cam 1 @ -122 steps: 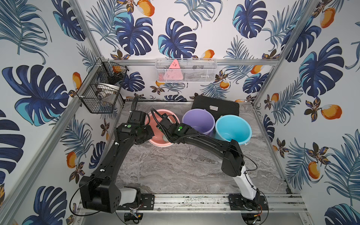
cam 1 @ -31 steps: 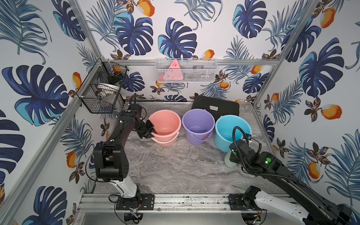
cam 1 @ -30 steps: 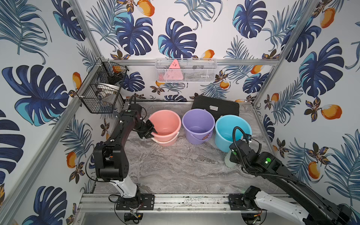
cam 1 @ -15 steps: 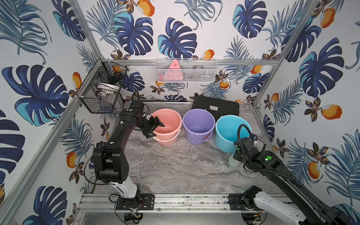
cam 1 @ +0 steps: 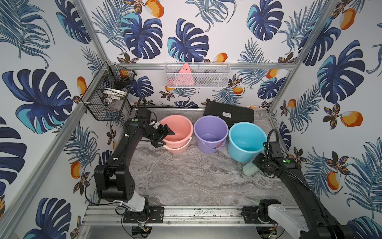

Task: Wipe the inside of the bucket with a cloth
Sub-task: Place the cleaning item at the center of the board.

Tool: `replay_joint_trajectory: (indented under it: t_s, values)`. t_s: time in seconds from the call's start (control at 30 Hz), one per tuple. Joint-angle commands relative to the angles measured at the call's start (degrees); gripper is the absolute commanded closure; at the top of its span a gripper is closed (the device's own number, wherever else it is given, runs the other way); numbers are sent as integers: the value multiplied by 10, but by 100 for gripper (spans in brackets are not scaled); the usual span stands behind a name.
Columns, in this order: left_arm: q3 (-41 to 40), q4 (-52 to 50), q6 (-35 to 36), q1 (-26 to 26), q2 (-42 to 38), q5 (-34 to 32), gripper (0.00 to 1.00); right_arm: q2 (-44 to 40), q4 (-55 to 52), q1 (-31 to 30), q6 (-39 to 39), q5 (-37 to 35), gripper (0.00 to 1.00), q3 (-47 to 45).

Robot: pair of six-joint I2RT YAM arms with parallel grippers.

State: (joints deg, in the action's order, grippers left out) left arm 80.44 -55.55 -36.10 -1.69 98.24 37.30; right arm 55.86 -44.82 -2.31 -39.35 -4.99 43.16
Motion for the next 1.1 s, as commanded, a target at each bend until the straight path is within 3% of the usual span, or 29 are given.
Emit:
replay_joint_trajectory:
  t_s: [0.0,0.2,0.33,0.4,0.47,0.53,0.63,0.73,0.8,0.83,0.93,1.07]
  values:
    - [-15,18,19,-1,0,10,18,16,36,29,14,50,100,-8]
    - [-22,21,23,-6,-5,18,19,60,60,86,38,51,99,-24]
    - [-42,36,6,-9,-28,0,18,89,75,128,65,66,93,-25]
    - [-54,57,-8,-13,-43,-7,3,104,81,143,74,81,90,-20]
    - [-50,60,-3,-13,-48,-20,1,114,81,148,77,79,88,-15]
    - [-43,52,5,-13,-51,-35,1,120,89,152,79,83,77,-16]
    - [-47,55,-1,-13,-66,-47,1,133,89,156,76,79,47,-13]
    - [-57,71,-10,-13,-85,-52,1,142,90,155,76,79,38,-4]
    - [-60,75,-14,-14,-94,-53,1,148,85,157,77,64,9,1]
    - [-62,79,-18,-15,-101,-54,1,153,82,157,78,61,0,4]
    - [-63,94,-21,-20,-120,-59,1,149,69,158,80,59,0,14]
    - [-51,94,-8,-27,-152,-119,1,112,52,158,78,64,0,20]
